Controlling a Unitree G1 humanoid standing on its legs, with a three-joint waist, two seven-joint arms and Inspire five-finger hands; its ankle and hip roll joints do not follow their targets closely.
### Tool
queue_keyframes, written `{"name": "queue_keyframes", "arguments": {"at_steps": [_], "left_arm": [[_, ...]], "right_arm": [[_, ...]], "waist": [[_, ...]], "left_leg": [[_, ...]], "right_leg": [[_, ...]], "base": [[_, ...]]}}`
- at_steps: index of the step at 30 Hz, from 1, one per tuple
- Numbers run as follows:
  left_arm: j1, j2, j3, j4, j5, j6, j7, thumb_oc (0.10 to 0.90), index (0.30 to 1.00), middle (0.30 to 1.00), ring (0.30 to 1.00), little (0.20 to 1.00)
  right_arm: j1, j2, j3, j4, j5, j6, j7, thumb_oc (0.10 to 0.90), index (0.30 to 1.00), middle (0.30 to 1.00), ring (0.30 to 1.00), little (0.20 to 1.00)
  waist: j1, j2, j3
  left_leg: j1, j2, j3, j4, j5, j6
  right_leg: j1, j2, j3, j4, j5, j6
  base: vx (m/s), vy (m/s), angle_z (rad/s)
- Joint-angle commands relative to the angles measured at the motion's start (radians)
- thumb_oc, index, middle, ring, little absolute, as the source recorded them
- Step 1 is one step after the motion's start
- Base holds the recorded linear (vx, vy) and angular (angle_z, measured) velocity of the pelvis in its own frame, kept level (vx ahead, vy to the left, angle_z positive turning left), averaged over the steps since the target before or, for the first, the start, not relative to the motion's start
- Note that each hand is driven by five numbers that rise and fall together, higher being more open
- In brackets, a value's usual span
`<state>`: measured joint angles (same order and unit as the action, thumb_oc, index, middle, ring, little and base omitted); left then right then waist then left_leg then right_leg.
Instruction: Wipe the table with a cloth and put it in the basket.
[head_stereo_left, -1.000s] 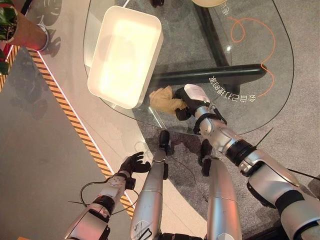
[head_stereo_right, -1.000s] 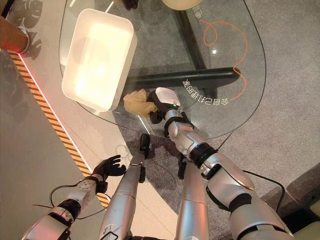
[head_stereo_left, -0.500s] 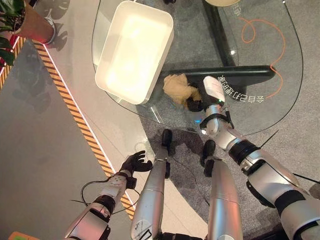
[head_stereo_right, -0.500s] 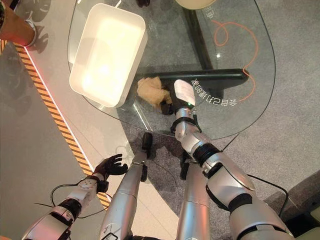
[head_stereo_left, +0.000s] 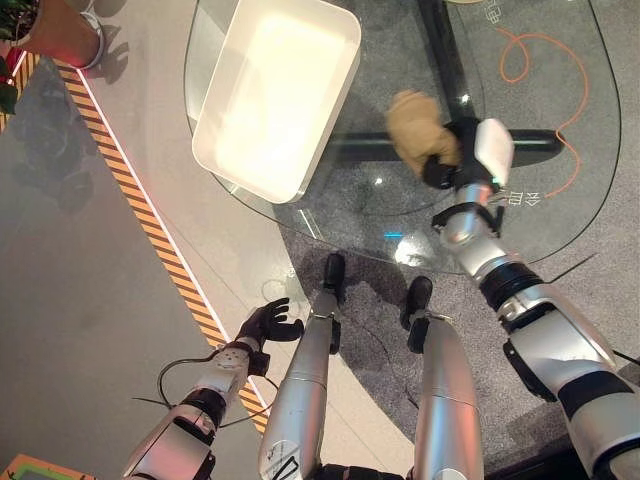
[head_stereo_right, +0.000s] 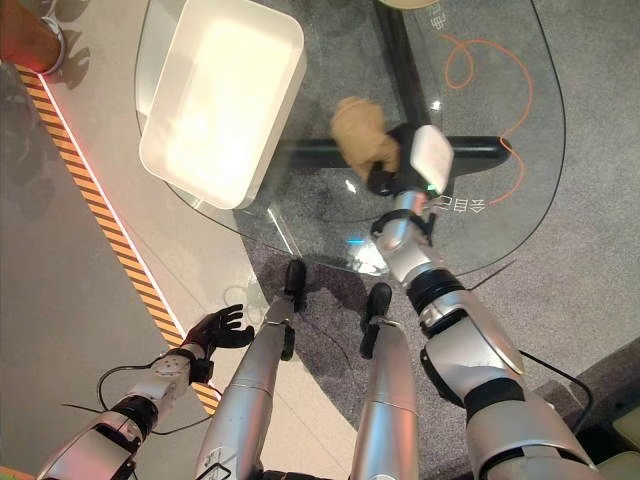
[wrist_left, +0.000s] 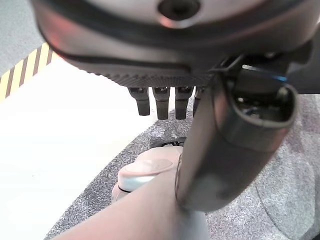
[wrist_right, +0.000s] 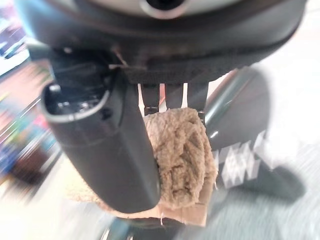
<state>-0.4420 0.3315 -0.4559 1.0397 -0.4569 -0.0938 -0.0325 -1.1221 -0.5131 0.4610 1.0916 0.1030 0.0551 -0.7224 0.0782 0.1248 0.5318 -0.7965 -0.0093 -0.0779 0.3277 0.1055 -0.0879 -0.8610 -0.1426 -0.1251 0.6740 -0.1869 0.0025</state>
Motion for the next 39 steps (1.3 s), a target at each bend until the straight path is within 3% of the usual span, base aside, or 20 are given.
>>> {"name": "queue_keyframes", "arguments": {"at_steps": [1, 12, 19, 39], "left_arm": [[0.062, 0.017, 0.012, 0.032, -0.004, 0.021, -0.019, 0.800, 0.900, 0.900, 0.900, 0.900], [0.067, 0.053, 0.032, 0.040, -0.013, 0.023, -0.029, 0.800, 0.900, 0.900, 0.900, 0.900], [0.056, 0.074, 0.040, 0.048, -0.014, 0.029, -0.047, 0.800, 0.900, 0.900, 0.900, 0.900], [0.028, 0.062, 0.027, 0.075, -0.012, 0.020, -0.047, 0.800, 0.900, 0.900, 0.900, 0.900]], "right_arm": [[-0.026, -0.245, -0.065, 0.098, 0.083, 0.021, -0.149, 0.100, 0.300, 0.300, 0.300, 0.200], [0.045, -0.296, -0.178, 0.137, 0.230, 0.018, -0.192, 0.100, 0.300, 0.300, 0.300, 0.200], [0.078, -0.311, -0.216, 0.174, 0.267, 0.001, -0.160, 0.100, 0.300, 0.300, 0.300, 0.200], [-0.048, -0.203, -0.055, 0.016, 0.152, -0.024, -0.079, 0.100, 0.300, 0.300, 0.300, 0.200]], "waist": [[-0.021, 0.013, -0.012], [-0.033, -0.005, -0.012], [-0.034, -0.015, -0.012], [-0.023, -0.011, -0.012]], "left_leg": [[0.031, -0.015, 0.095, 0.141, -0.145, 0.084], [0.027, -0.010, 0.088, 0.141, -0.150, 0.087], [0.019, -0.009, 0.084, 0.145, -0.150, 0.090], [0.024, -0.014, 0.079, 0.127, -0.138, 0.079]], "right_leg": [[0.044, 0.061, 0.016, -0.112, 0.095, -0.006], [0.046, 0.072, 0.019, -0.115, 0.095, -0.003], [0.043, 0.073, 0.016, -0.115, 0.101, 0.002], [0.050, 0.075, 0.015, -0.129, 0.097, 0.001]], "base": [[0.00, 0.000, 0.00], [0.00, -0.006, -0.02], [0.00, -0.015, -0.04], [0.00, 0.000, 0.00]]}}
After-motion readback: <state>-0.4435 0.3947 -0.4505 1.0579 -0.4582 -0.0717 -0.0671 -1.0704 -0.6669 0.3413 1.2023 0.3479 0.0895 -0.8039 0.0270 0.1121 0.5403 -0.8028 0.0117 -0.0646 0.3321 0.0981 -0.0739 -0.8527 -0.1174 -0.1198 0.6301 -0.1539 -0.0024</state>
